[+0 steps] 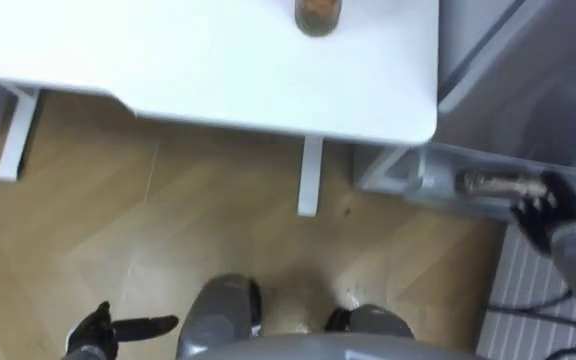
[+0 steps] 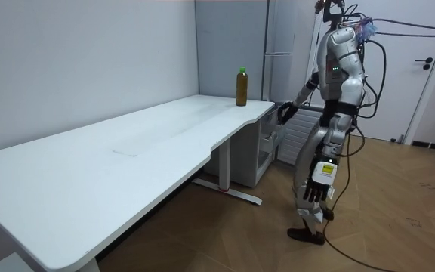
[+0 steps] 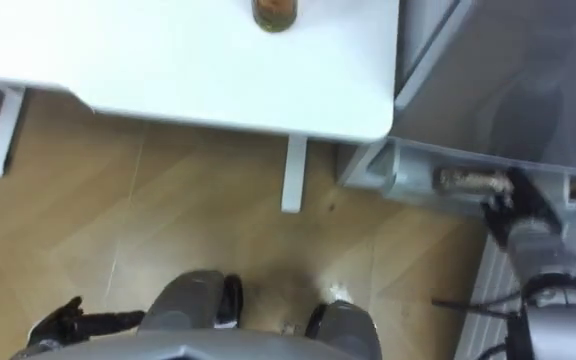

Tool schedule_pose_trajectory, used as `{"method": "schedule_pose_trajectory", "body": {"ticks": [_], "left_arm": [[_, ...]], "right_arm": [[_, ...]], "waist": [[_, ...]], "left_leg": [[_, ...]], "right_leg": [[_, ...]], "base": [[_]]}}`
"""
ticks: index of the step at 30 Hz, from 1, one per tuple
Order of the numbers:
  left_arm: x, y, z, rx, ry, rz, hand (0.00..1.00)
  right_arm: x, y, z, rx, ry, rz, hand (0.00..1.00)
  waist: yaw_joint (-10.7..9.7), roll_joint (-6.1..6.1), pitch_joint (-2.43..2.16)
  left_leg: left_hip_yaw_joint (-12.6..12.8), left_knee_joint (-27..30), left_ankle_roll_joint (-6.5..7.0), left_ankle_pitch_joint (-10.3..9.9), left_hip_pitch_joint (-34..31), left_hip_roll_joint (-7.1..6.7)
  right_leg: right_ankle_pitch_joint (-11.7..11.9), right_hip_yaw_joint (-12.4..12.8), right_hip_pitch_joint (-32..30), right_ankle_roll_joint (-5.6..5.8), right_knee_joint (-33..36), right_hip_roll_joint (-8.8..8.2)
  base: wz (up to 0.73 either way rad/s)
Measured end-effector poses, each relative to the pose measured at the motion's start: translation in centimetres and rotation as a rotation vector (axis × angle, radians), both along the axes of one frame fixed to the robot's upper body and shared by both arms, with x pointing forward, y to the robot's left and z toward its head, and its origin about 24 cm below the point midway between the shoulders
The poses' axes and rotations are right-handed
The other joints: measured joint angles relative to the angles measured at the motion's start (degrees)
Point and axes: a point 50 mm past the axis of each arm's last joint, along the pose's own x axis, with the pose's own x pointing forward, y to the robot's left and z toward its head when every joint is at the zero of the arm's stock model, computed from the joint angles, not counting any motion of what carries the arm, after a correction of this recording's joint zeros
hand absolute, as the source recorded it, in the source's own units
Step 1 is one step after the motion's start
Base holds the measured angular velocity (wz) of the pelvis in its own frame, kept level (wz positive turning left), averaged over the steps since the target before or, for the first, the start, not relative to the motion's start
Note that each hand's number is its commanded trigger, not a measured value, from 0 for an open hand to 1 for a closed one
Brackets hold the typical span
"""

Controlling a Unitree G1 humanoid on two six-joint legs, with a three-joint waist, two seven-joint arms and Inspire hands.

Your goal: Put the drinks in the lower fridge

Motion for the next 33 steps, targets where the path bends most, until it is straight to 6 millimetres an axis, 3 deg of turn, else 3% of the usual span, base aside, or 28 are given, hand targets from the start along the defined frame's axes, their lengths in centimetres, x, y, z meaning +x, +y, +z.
{"method": "schedule_pose_trajectory", "body": {"ticks": [2,4,7,10,11,13,18,24,33], "left_arm": [[-1.1,-0.4,-0.3,-0.006,0.009,0.045,0.0],[-2.2,-0.9,-0.5,-0.018,0.004,0.119,0.0],[-2.7,-2.0,-0.8,-0.042,0.009,0.147,0.0],[-2.8,-2.6,-1.1,-0.047,0.007,0.153,0.0],[-2.9,-2.7,-1.1,-0.048,0.01,0.154,0.0],[-3.1,-2.7,-1.1,-0.045,0.015,0.158,0.0],[-2.6,-2.4,-1.0,-0.021,0.008,0.135,0.0],[-2.4,-2.4,-1.0,-0.013,-0.001,0.131,0.0],[-3.3,-2.8,-1.3,-0.031,0.053,0.146,0.0]], "right_arm": [[-2.0,0.6,-1.2,0.002,0.034,0.032,0.0],[-5.0,2.6,-3.1,0.043,0.09,0.076,0.0],[-8.6,5.2,-5.0,0.072,0.215,0.193,0.0],[-10.5,7.5,-6.3,0.098,0.323,0.332,0.0],[-10.7,7.9,-6.4,0.098,0.34,0.368,0.0],[-11.4,8.6,-6.7,0.09,0.403,0.481,0.0],[-11.8,9.3,-7.0,0.043,0.479,0.678,0.0],[-12.5,9.5,-7.1,-0.025,0.58,0.903,0.0],[-13.5,10.1,-7.4,-0.011,0.636,0.91,0.0]], "waist": [[-0.8,-0.21,-0.5],[-1.5,-0.59,-0.77],[-1.8,-0.53,-0.61],[-1.6,-0.31,-0.46],[-1.7,-0.05,-0.49],[-1.6,0.34,0.09],[-2.7,0.75,0.12],[-2.7,1.22,-0.08],[-2.8,1.48,-0.11]], "left_leg": [[-0.1,-4.0,-0.14,1.2,4.2,-0.63],[-0.3,-6.1,-0.34,1.5,8.3,-0.65],[0.1,-7.5,-0.53,1.5,10.9,-0.62],[0.7,-8.5,-0.79,1.8,11.9,-0.57],[0.8,-8.5,-0.79,1.8,12.0,-0.53],[0.7,-9.1,-0.78,1.7,12.8,-0.47],[-1.0,-9.4,-0.74,2.1,13.1,-0.58],[-0.9,-9.5,-0.77,2.1,13.8,-0.56],[-1.2,-9.7,-0.78,2.1,14.7,-0.73]], "right_leg": [[1.6,-1.2,4.9,0.26,-4.5,0.2],[2.6,-1.4,9.6,0.3,-8.4,0.91],[3.2,-2.1,12.6,0.3,-10.6,1.21],[3.5,-1.6,12.9,0.19,-10.9,1.32],[3.5,-1.5,12.9,0.18,-10.9,1.37],[3.9,-1.5,13.8,0.33,-11.1,1.48],[4.9,-2.7,15.6,0.31,-13.0,1.88],[4.9,-2.8,16.1,0.31,-13.0,1.91],[5.0,-4.1,18.0,0.32,-13.9,1.89]], "base": [[0.08],[0.02],[0.0],[-0.13],[-0.1],[-0.02],[0.11],[0.01],[0.03]]}}
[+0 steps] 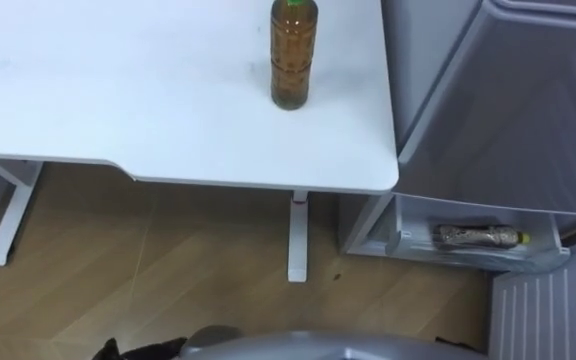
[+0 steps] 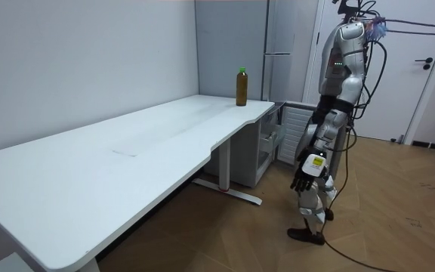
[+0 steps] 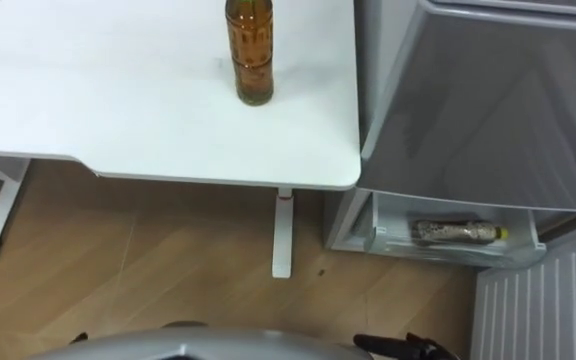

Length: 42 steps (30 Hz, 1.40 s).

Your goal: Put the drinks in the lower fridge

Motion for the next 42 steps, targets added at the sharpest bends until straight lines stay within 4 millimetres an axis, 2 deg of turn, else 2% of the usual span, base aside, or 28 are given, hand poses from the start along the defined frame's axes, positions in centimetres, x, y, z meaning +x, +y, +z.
{"method": "schedule_pose_trajectory", "body": {"ticks": [5,6,11,13,14,15,16,17,21,28,32,34,35,37,39,42], "left_arm": [[-1.5,-0.4,-0.2,-0.003,0.035,0.07,0.0],[-1.7,-0.3,-0.1,0.008,0.045,0.086,0.0],[-1.8,0.6,0.1,0.078,0.059,0.157,0.0],[-0.9,1.5,0.5,0.141,0.032,0.206,0.0],[-0.5,1.8,0.8,0.163,0.015,0.221,0.0],[0.4,2.5,1.3,0.215,-0.02,0.241,0.0],[1.4,3.1,1.8,0.266,-0.06,0.266,0.0],[2.0,3.4,2.1,0.291,-0.082,0.275,0.0],[5.2,5.1,4.8,0.483,-0.239,0.331,0.0],[8.6,6.5,9.9,0.807,-0.432,0.377,0.0],[10.3,6.6,12.8,0.978,-0.551,0.337,0.0],[11.8,6.3,15.7,1.072,-0.684,0.316,0.0],[12.2,6.2,16.5,1.095,-0.724,0.308,0.0],[13.3,5.9,19.2,1.172,-0.86,0.28,0.0],[13.9,5.6,21.0,1.203,-0.953,0.268,0.0],[14.9,4.7,22.6,1.235,-1.045,0.206,0.0]], "right_arm": [[-0.5,0.0,0.0,0.003,0.012,-0.024,0.0],[-0.5,0.0,0.0,0.004,0.013,-0.028,0.0],[-0.7,0.1,-0.1,0.005,0.015,-0.044,0.0],[-0.4,0.1,0.0,0.004,0.004,-0.041,0.0],[-0.4,0.1,0.0,0.003,0.004,-0.039,0.0],[-0.4,0.1,0.0,-0.001,0.009,-0.032,0.0],[-0.3,0.1,0.0,-0.008,0.009,-0.021,0.0],[-0.2,0.0,0.0,-0.011,0.007,-0.018,0.0],[-0.5,-0.1,0.0,-0.031,0.006,-0.014,0.0],[-1.1,-0.4,0.1,-0.065,0.004,0.012,0.0],[-1.4,-0.5,0.2,-0.075,-0.013,0.031,0.0],[-1.7,-0.6,0.2,-0.069,-0.013,0.05,0.0],[-1.6,-0.6,0.2,-0.066,-0.016,0.059,0.0],[-1.5,-0.7,0.3,-0.07,-0.022,0.088,0.0],[-1.2,-0.7,0.3,-0.067,-0.037,0.1,0.0],[-0.8,-0.7,0.4,-0.073,-0.056,0.104,0.0]], "waist": [[0.0,-0.11,0.12],[-0.1,-0.23,0.13],[0.0,-0.38,0.04],[0.1,-0.38,-0.09],[0.2,-0.02,-0.28],[0.4,-0.6,-0.07],[0.7,-0.08,-0.35],[1.0,-0.37,-0.2],[1.8,0.03,-0.45],[1.5,0.09,-0.8],[1.6,-0.04,-0.81],[1.3,-0.32,-0.96],[1.3,-0.42,-0.97],[1.2,-0.16,-1.0],[0.7,-0.11,-0.99],[-0.1,0.55,-0.9]], "left_leg": [[-0.4,-0.3,-0.08,0.1,0.1,-0.11],[-1.2,-0.3,-0.07,0.1,0.1,-0.25],[-2.3,-0.4,-0.03,0.3,0.6,-0.58],[-2.6,-0.4,-0.05,0.3,0.5,-0.63],[-2.7,-0.3,-0.09,0.3,0.5,-0.64],[-2.8,-0.3,-0.11,0.3,0.6,-0.63],[-2.8,-0.2,-0.11,0.3,0.6,-0.63],[-2.8,-0.1,-0.11,0.3,0.5,-0.64],[-2.7,-0.1,-0.09,0.3,0.8,-0.63],[-3.2,-0.8,-0.19,0.8,1.0,-0.77],[-3.5,-1.0,-0.24,0.9,0.9,-0.8],[-4.2,-0.8,-0.25,0.9,0.6,-0.96],[-4.2,-0.8,-0.25,0.9,0.6,-1.07],[-4.2,-0.9,-0.25,0.9,1.0,-1.16],[-4.2,-0.9,-0.25,0.9,1.0,-1.3],[-4.5,-0.9,-0.25,0.9,1.1,-1.4]], "right_leg": [[0.0,-0.2,0.2,0.0,0.0,0.0],[0.0,-0.5,0.6,0.0,-0.1,-0.01],[0.0,-1.8,1.7,0.0,-0.1,-0.08],[0.0,-2.1,1.7,0.0,-0.1,-0.06],[0.0,-2.1,1.7,0.0,-0.1,-0.06],[0.0,-2.0,1.8,0.0,-0.1,-0.04],[0.0,-2.2,1.9,0.0,-0.1,-0.03],[0.0,-2.2,1.9,0.0,-0.1,-0.04],[0.0,-2.6,2.0,0.0,-0.1,-0.09],[0.0,-2.8,1.9,0.0,-0.1,-0.09],[0.0,-3.2,1.9,0.0,-0.2,-0.06],[0.0,-3.4,2.1,0.0,-0.7,-0.03],[0.0,-3.4,2.4,0.0,-1.1,-0.03],[0.0,-3.4,2.8,0.0,-1.3,-0.04],[0.0,-3.3,3.1,0.0,-2.0,-0.04],[0.0,-3.0,3.4,0.0,-2.0,-0.04]], "base": [[0.03],[0.21],[0.17],[0.05],[0.06],[0.0],[0.0],[0.0],[0.0],[0.03],[0.05],[0.08],[0.1],[0.02],[0.0],[0.04]]}}
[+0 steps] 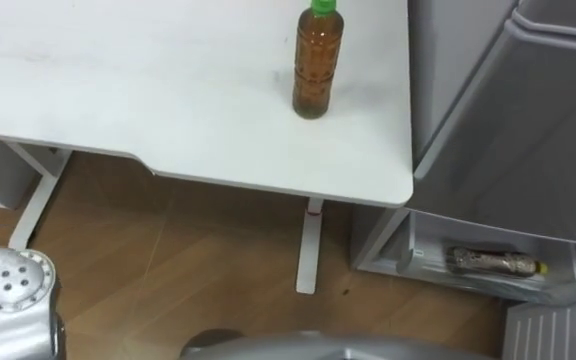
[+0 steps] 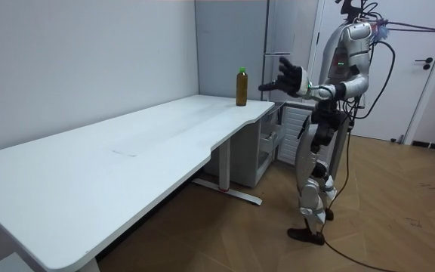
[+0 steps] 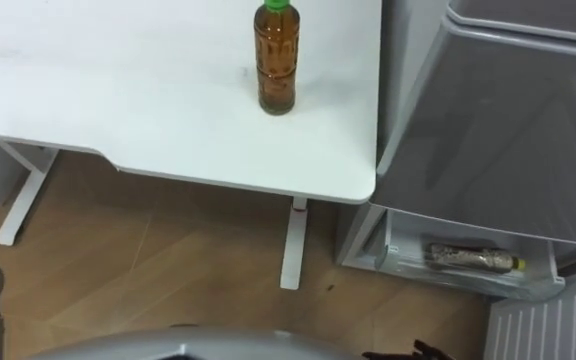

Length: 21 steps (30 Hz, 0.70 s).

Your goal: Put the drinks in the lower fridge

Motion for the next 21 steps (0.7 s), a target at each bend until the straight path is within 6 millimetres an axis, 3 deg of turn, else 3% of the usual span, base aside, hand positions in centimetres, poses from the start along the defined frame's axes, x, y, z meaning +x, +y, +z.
{"method": "schedule_pose_trajectory", "body": {"ticks": [8,13,18,21], "left_arm": [[2.5,-3.3,2.4,0.144,-0.02,-0.248,0.0],[4.0,-5.0,4.0,0.171,-0.049,-0.408,0.0],[4.6,-7.0,4.0,0.163,-0.027,-0.559,0.0],[5.0,-8.3,3.6,0.158,-0.001,-0.648,0.0]], "right_arm": [[1.4,0.0,0.1,0.021,-0.033,0.069,0.0],[1.5,0.0,0.1,0.023,-0.04,0.076,0.0],[1.8,0.0,0.1,0.019,-0.049,0.08,0.0],[1.9,0.1,0.1,0.015,-0.05,0.078,0.0]], "waist": [[-1.9,0.32,0.37],[-3.4,0.32,0.57],[-4.7,0.41,0.64],[-5.2,0.33,0.65]], "left_leg": [[0.3,0.1,0.0,0.0,-0.3,0.07],[0.5,0.3,0.02,0.0,-0.4,-0.03],[1.1,0.2,0.03,0.0,-0.4,0.04],[1.6,0.2,0.03,0.0,-0.5,0.11]], "right_leg": [[0.0,0.9,-0.5,0.0,0.0,0.02],[0.0,3.1,-0.8,0.0,0.0,0.02],[0.0,6.1,-1.3,0.0,0.0,0.14],[0.0,6.2,-1.6,0.0,0.0,0.14]], "base": [[-0.02],[-0.02],[-0.06],[-0.09]]}}
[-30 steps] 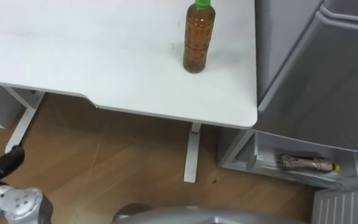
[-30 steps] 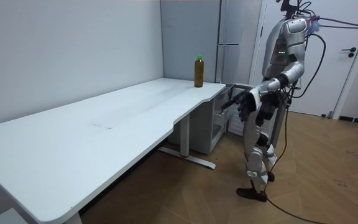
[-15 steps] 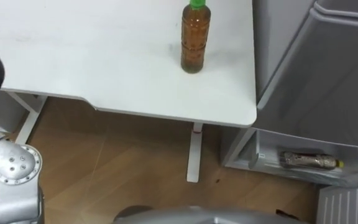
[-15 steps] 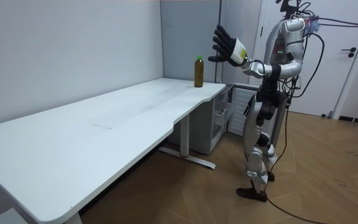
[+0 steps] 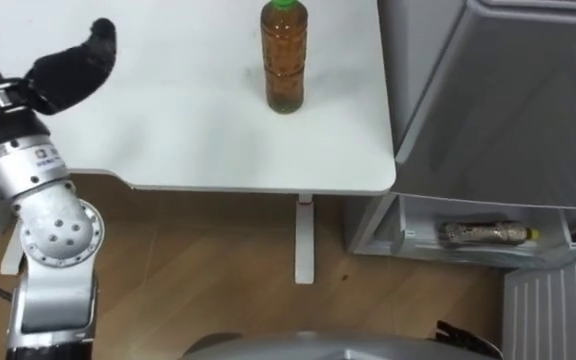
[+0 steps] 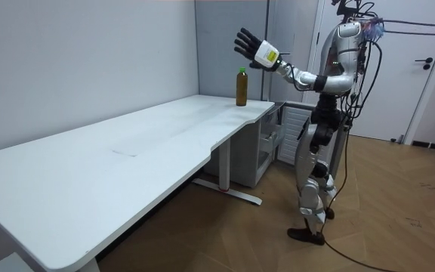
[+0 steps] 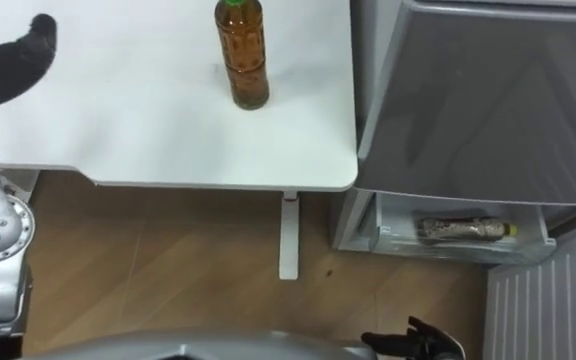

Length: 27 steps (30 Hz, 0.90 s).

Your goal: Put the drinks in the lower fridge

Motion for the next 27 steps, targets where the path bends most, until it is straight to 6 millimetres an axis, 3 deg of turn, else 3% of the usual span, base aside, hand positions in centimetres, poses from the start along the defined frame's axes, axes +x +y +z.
{"method": "schedule_pose_trajectory", "body": {"ticks": [7,15,21,27], "left_arm": [[0.3,-1.3,-0.5,0.012,0.057,-0.115,0.0],[0.7,-1.4,-1.0,-0.135,0.111,-0.234,0.0],[1.1,-1.7,-2.5,-0.216,0.211,-0.311,0.0],[1.3,-2.3,-3.7,-0.231,0.286,-0.357,0.0]], "right_arm": [[0.3,0.4,-0.1,0.004,-0.006,-0.002,0.0],[0.3,0.8,-0.3,0.019,0.003,-0.007,0.0],[0.4,1.0,-0.3,0.02,0.006,-0.017,0.0],[0.5,0.7,-0.2,-0.003,0.005,-0.022,0.0]], "waist": [[-1.6,-0.86,0.38],[-1.2,-1.52,0.04],[-1.3,-1.34,0.04],[-1.4,-0.39,0.05]], "left_leg": [[0.5,0.0,0.01,0.0,0.3,0.03],[1.4,-0.3,0.02,0.0,0.9,0.28],[2.3,-0.9,0.0,0.0,1.5,0.65],[3.1,-1.4,-0.02,0.0,2.2,0.79]], "right_leg": [[0.0,1.4,-0.1,0.0,0.0,0.01],[0.0,2.3,-0.2,-0.04,0.1,0.08],[0.1,3.2,-0.2,-0.19,0.1,0.33],[0.1,4.0,-0.2,-0.22,0.1,0.41]], "base": [[-0.05],[-0.07],[-0.07],[-0.08]]}}
